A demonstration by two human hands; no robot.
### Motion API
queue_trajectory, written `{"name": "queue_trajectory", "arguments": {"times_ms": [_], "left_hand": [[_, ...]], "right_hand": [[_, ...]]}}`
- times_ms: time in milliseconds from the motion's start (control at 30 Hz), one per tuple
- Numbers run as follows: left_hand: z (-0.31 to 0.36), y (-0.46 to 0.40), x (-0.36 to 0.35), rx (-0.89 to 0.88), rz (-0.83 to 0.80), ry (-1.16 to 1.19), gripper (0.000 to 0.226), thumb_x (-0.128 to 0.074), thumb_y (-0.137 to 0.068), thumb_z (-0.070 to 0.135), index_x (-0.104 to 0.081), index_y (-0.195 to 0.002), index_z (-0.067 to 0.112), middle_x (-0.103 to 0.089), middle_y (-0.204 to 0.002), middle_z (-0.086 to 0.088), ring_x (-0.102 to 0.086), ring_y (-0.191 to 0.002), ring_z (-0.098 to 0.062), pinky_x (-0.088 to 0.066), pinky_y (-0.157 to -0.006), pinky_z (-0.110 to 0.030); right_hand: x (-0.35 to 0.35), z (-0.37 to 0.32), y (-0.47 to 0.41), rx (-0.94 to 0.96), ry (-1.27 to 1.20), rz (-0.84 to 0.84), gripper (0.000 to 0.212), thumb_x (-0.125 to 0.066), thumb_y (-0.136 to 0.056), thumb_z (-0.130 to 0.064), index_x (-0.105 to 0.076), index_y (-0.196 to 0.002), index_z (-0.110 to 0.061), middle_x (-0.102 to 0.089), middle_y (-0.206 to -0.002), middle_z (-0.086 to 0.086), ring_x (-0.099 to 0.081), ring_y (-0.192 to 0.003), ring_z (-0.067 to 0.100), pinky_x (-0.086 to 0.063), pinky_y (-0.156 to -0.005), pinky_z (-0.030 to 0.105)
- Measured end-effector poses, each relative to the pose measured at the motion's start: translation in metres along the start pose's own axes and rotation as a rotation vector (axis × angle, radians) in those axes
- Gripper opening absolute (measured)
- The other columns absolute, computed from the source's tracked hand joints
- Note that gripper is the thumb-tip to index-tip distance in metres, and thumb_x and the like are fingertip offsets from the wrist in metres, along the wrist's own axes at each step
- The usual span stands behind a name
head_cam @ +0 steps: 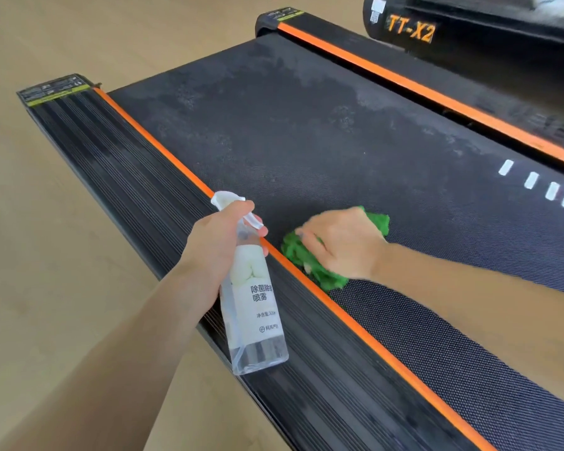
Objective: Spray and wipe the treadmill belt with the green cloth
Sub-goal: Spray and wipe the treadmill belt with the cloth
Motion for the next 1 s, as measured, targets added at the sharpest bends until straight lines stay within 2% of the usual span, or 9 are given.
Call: {"name": "queue_trajectory", "arguments": {"times_ms": [133, 200, 300, 400, 500, 567, 667, 833, 1000], "left_hand": [[-0.001, -0.001, 0.005, 0.022, 0.022, 0.015, 0.033, -0.066, -0.095, 0.038, -0.076, -0.077, 0.013, -0.081, -0.078, -0.004, -0.072, -0.051, -0.024, -0.058, -0.075, -0.039], [-0.003, 0.003, 0.003, 0.027, 0.03, 0.025, 0.031, -0.067, -0.094, 0.039, -0.076, -0.081, 0.013, -0.082, -0.086, -0.005, -0.073, -0.055, -0.023, -0.058, -0.075, -0.037], [-0.004, 0.006, 0.004, 0.01, 0.049, 0.03, 0.029, -0.067, -0.095, 0.039, -0.075, -0.086, 0.013, -0.083, -0.09, -0.004, -0.073, -0.057, -0.02, -0.06, -0.077, -0.037], [-0.002, 0.005, -0.001, 0.012, 0.048, 0.038, 0.031, -0.067, -0.094, 0.038, -0.075, -0.075, 0.015, -0.083, -0.092, -0.006, -0.071, -0.055, -0.021, -0.057, -0.073, -0.035], [0.001, 0.005, -0.002, -0.009, 0.044, 0.023, 0.03, -0.067, -0.093, 0.038, -0.074, -0.075, 0.015, -0.081, -0.088, -0.006, -0.071, -0.056, -0.022, -0.055, -0.069, -0.033], [0.001, 0.005, -0.002, -0.018, 0.041, 0.03, 0.03, -0.067, -0.093, 0.037, -0.074, -0.073, 0.015, -0.081, -0.089, -0.007, -0.07, -0.057, -0.023, -0.056, -0.071, -0.034], [-0.001, 0.002, 0.0, -0.004, 0.055, 0.012, 0.031, -0.067, -0.094, 0.036, -0.074, -0.072, 0.015, -0.08, -0.086, -0.007, -0.07, -0.054, -0.022, -0.057, -0.068, -0.033], [-0.004, -0.001, 0.004, 0.04, 0.04, 0.03, 0.036, -0.066, -0.096, 0.038, -0.076, -0.071, 0.014, -0.081, -0.081, -0.005, -0.071, -0.05, -0.023, -0.057, -0.066, -0.034], [-0.007, 0.004, 0.005, 0.031, 0.013, 0.043, 0.045, -0.065, -0.095, 0.039, -0.076, -0.056, 0.019, -0.08, -0.077, -0.002, -0.071, -0.049, -0.023, -0.057, -0.069, -0.036]], "right_hand": [[-0.013, 0.014, -0.05, -0.292, 0.037, -0.061, 0.05, -0.024, -0.105, -0.042, -0.041, -0.064, -0.02, -0.047, -0.067, -0.006, -0.056, -0.07, 0.028, -0.035, -0.058, 0.032], [-0.009, 0.01, -0.029, -0.331, 0.018, -0.093, 0.048, -0.027, -0.104, -0.041, -0.041, -0.063, -0.021, -0.046, -0.065, -0.007, -0.055, -0.068, 0.027, -0.038, -0.058, 0.033], [0.012, -0.016, 0.05, -0.176, -0.056, -0.108, 0.042, -0.03, -0.101, -0.039, -0.042, -0.064, -0.024, -0.052, -0.062, -0.007, -0.057, -0.062, 0.024, -0.042, -0.053, 0.035], [0.029, -0.014, 0.121, -0.042, -0.112, -0.141, 0.043, -0.03, -0.103, -0.04, -0.048, -0.068, -0.025, -0.052, -0.064, -0.008, -0.054, -0.061, 0.017, -0.046, -0.055, 0.038], [0.026, -0.009, 0.115, 0.17, -0.089, -0.097, 0.039, -0.035, -0.103, -0.036, -0.048, -0.069, -0.022, -0.047, -0.066, -0.006, -0.048, -0.06, 0.019, -0.043, -0.054, 0.035], [0.016, 0.002, 0.075, 0.182, -0.008, -0.033, 0.038, -0.036, -0.102, -0.035, -0.049, -0.069, -0.021, -0.05, -0.065, -0.003, -0.052, -0.061, 0.024, -0.042, -0.05, 0.036], [0.002, 0.034, 0.0, -0.085, 0.124, 0.036, 0.045, -0.03, -0.101, -0.038, -0.049, -0.064, -0.022, -0.057, -0.066, -0.002, -0.062, -0.065, 0.028, -0.039, -0.049, 0.031], [-0.01, 0.046, -0.04, -0.467, 0.092, -0.057, 0.048, -0.025, -0.104, -0.042, -0.051, -0.068, -0.022, -0.057, -0.074, -0.003, -0.058, -0.073, 0.026, -0.036, -0.061, 0.033], [0.015, -0.012, 0.07, -0.141, -0.075, -0.092, 0.044, -0.03, -0.1, -0.043, -0.048, -0.065, -0.024, -0.053, -0.063, -0.007, -0.058, -0.063, 0.022, -0.044, -0.053, 0.035]]}}
Point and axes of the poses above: each hand's wrist, its own y-axis away from the middle knuckle, its own x-axis out of the back of the hand, z = x × y, the point moved 7 cm from there along -y, towards the middle knuckle
